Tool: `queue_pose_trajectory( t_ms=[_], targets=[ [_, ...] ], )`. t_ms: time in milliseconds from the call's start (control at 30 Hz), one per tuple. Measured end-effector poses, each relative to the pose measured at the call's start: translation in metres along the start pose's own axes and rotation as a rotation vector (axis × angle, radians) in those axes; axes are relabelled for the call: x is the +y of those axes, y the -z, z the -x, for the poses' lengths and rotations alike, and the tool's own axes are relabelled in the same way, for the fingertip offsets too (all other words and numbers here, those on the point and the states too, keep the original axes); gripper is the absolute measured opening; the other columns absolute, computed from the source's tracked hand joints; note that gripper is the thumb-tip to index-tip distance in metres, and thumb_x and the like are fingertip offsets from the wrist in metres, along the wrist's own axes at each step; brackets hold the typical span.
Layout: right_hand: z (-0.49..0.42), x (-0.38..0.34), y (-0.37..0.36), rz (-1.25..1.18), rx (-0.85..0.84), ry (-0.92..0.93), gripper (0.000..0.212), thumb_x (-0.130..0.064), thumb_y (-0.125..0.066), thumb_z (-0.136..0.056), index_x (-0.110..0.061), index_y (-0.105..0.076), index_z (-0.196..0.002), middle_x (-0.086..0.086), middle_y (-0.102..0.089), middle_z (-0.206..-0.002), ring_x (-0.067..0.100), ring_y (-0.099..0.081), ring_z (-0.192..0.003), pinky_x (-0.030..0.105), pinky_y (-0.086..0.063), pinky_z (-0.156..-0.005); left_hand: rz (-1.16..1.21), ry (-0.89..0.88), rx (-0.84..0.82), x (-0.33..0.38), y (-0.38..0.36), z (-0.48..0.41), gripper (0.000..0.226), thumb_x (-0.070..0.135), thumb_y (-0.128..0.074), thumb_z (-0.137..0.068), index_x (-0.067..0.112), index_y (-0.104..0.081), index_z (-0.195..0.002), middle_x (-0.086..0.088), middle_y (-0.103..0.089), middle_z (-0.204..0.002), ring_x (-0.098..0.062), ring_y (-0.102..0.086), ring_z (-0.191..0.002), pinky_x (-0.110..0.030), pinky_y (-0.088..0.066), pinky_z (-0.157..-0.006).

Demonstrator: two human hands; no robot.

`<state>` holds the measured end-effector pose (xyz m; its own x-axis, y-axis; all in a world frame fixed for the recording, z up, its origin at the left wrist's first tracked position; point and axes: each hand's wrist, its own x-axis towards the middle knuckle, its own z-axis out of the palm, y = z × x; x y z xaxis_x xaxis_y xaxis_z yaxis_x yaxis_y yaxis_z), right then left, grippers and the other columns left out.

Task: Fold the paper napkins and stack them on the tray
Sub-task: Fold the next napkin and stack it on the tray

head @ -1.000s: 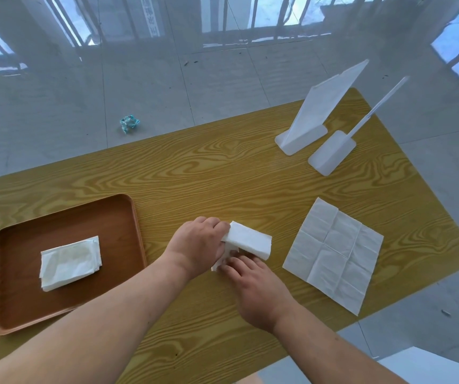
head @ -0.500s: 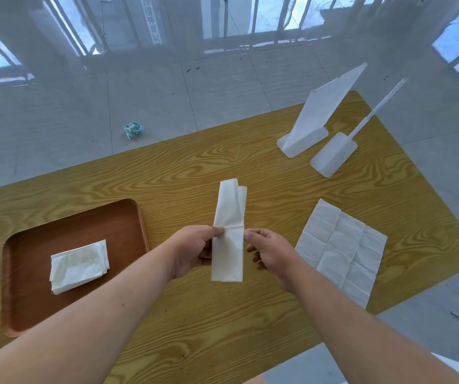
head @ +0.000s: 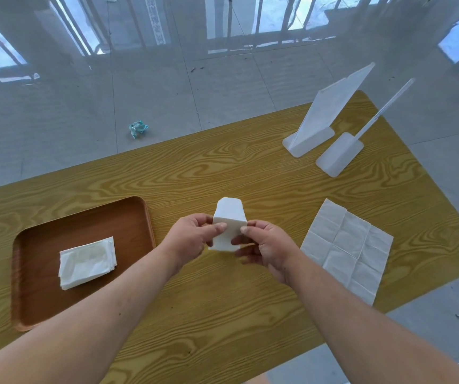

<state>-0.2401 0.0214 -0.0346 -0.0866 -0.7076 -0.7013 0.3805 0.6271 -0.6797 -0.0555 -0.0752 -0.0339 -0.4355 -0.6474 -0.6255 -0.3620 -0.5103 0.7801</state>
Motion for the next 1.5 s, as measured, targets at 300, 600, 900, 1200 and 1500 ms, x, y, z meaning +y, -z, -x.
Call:
queue_pose_trajectory(
  t_ms=[300, 600, 900, 1200, 1500],
  targets=[
    [-0.01, 0.016, -0.002, 0.104, 0.191, 0.055, 0.017, -0.005, -0.066, -0.09, -0.01, -0.058, -0.104, 0.016, -0.075, -0.103, 0.027, -0.076, -0.079, 0.041, -0.062, -0.072, -0.05, 0.141, 0.1, -0.017, -0.008, 0.003, 0.037, 0.033, -0.086, -0.086, 0.015, -0.06, -0.104, -0.005, -0.079, -0.094, -0.023, -0.078, -0.075, -0.042, -0.065, -0.068],
    [0.0, 0.023, 0.012, 0.194, 0.075, -0.015, 0.034, -0.004, -0.058, -0.079, -0.009, -0.066, -0.111, 0.011, -0.073, -0.104, 0.023, -0.073, -0.087, 0.032, -0.059, -0.063, -0.148, 0.24, 0.063, -0.026, -0.003, 0.005, 0.083, 0.058, -0.09, -0.071, 0.031, -0.044, -0.134, 0.0, -0.07, -0.116, -0.018, -0.073, -0.099, -0.034, -0.063, -0.077],
    [-0.005, -0.007, -0.005, 0.002, -0.062, -0.047, 0.047, 0.004, -0.062, -0.081, -0.016, -0.06, -0.123, 0.014, -0.07, -0.109, 0.025, -0.071, -0.084, 0.038, -0.059, -0.067, 0.179, 0.217, -0.135, -0.012, 0.012, 0.01, 0.034, 0.017, -0.086, -0.083, 0.015, -0.075, -0.115, -0.007, -0.081, -0.106, -0.019, -0.077, -0.091, -0.032, -0.06, -0.072],
    [-0.028, 0.001, -0.082, 0.259, 0.025, -0.103, 0.007, -0.008, -0.068, -0.094, -0.008, -0.072, -0.1, 0.007, -0.077, -0.079, 0.021, -0.073, -0.066, 0.033, -0.058, -0.059, 0.034, 0.058, 0.187, -0.03, 0.084, 0.035, 0.009, 0.006, -0.07, -0.095, 0.012, -0.077, -0.094, -0.003, -0.075, -0.082, -0.014, -0.069, -0.069, -0.028, -0.054, -0.059],
    [-0.052, 0.021, -0.216, 0.691, -0.062, 0.01, 0.012, -0.018, -0.068, -0.093, -0.008, -0.072, -0.087, 0.015, -0.075, -0.083, 0.025, -0.068, -0.063, 0.046, -0.062, -0.063, -0.283, 0.091, 0.521, -0.085, 0.215, 0.079, 0.032, 0.044, -0.076, -0.089, 0.015, -0.075, -0.076, -0.004, -0.074, -0.068, -0.017, -0.062, -0.061, -0.039, -0.05, -0.061]
  ],
)
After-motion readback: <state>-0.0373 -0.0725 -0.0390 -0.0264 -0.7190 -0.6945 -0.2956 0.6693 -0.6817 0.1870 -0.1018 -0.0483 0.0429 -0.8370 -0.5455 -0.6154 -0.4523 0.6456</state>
